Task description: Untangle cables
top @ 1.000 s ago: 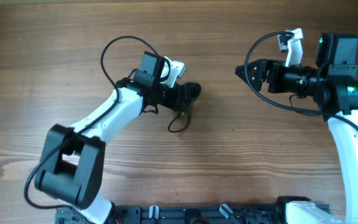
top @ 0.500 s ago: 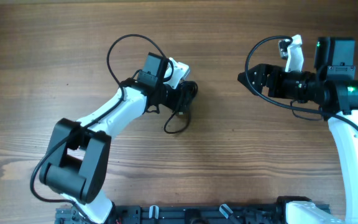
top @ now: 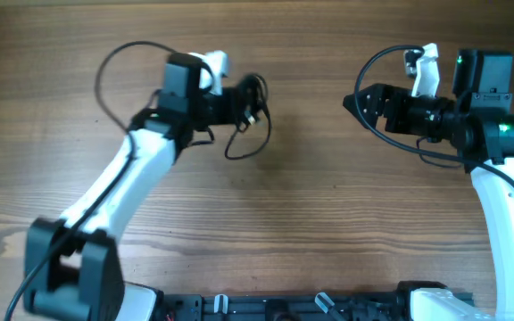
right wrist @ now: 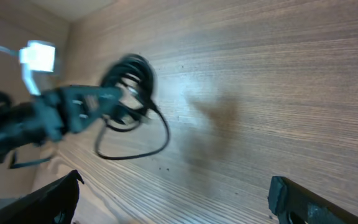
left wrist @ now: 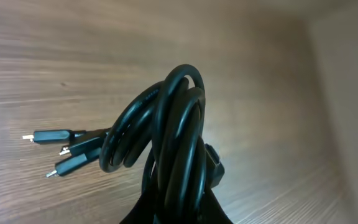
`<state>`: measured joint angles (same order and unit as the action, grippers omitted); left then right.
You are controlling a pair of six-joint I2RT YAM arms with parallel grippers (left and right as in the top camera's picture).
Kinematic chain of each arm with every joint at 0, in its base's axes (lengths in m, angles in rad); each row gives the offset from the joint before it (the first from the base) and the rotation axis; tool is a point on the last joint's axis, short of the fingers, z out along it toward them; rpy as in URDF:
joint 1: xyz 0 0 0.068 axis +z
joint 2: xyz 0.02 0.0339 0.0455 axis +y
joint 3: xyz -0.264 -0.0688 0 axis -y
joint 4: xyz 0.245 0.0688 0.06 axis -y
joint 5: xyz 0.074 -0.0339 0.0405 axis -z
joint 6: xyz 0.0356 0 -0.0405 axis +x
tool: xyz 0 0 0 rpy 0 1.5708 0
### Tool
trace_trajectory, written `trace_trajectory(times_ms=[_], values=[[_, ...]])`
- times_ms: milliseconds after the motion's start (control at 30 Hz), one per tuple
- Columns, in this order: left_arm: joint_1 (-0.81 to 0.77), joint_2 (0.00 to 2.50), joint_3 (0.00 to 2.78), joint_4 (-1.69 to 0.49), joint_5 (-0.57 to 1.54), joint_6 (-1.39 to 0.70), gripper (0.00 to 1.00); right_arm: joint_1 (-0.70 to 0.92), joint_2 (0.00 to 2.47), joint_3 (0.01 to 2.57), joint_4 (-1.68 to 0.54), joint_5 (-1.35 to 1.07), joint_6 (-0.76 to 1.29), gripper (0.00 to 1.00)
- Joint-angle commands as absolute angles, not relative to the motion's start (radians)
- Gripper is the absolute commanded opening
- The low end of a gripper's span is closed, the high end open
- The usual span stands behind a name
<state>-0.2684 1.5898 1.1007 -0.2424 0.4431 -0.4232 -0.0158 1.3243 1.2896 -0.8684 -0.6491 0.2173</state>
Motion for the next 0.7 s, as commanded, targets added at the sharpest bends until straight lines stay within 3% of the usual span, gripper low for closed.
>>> trace_trajectory(times_ms=[0, 100, 233, 367, 667], values=[[-0.221, 1.517, 1.114, -0.228, 0.459, -0.852, 0.04, -0.001, 1.334, 1.311, -0.851, -0.643, 0.270, 1.00], [-0.207, 1.513, 1.114, -0.255, 0.459, -1.231, 0.04, 0.026, 1.334, 1.311, -0.837, -0.643, 0.308, 1.00], [-0.233, 1.519, 1.114, -0.389, 0.360, -1.435, 0.04, 0.026, 1.334, 1.311, -0.836, -0.642, 0.344, 1.00], [-0.319, 1.526, 1.113, -0.653, 0.210, -1.738, 0.04, 0.026, 1.334, 1.311, -0.833, -0.642, 0.344, 0.99], [-0.480, 1.560, 1.113, -0.721, 0.121, -2.063, 0.04, 0.026, 1.334, 1.311, -0.833, -0.643, 0.344, 0.99]])
